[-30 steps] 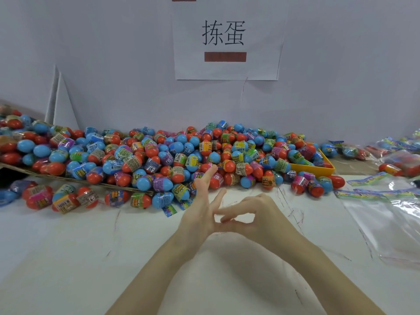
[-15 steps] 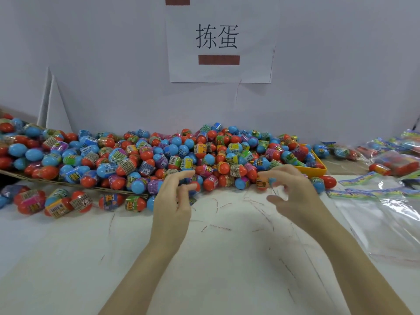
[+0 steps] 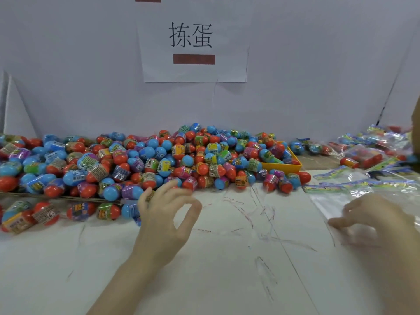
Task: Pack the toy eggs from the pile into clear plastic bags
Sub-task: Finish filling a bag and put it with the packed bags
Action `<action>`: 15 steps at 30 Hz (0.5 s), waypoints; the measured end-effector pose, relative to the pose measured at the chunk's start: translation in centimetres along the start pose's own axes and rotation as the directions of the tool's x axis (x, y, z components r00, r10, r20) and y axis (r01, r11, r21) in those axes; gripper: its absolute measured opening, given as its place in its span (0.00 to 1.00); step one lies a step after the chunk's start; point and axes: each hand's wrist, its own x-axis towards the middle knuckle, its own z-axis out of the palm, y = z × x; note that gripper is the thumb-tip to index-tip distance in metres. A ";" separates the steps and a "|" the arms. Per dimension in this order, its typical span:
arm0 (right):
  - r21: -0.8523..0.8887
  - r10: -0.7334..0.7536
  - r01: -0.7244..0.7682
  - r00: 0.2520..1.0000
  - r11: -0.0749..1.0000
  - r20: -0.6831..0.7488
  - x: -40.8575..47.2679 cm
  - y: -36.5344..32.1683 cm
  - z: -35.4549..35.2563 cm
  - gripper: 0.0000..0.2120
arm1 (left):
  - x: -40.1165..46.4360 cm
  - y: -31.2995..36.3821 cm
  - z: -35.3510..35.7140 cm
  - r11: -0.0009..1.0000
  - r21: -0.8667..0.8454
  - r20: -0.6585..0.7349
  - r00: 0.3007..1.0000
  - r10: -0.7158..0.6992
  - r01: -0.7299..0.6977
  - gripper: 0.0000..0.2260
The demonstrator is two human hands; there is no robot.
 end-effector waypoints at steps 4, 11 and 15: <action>0.104 0.044 -0.040 0.998 0.994 -0.041 -0.6 -0.2 0.6 0.22 | 0.0 -0.3 0.6 0.993 -0.108 0.019 0.999 0.049 -0.047 0.19; 0.114 0.013 0.013 0.973 0.993 -0.229 -1.0 -0.4 1.2 0.08 | -0.1 0.2 0.2 0.974 -0.175 0.040 0.990 -0.139 0.144 0.16; 0.288 0.002 0.174 0.852 0.942 -0.523 -1.1 0.0 0.8 0.11 | 0.0 0.1 0.3 0.974 -0.171 0.005 0.989 -0.149 0.147 0.10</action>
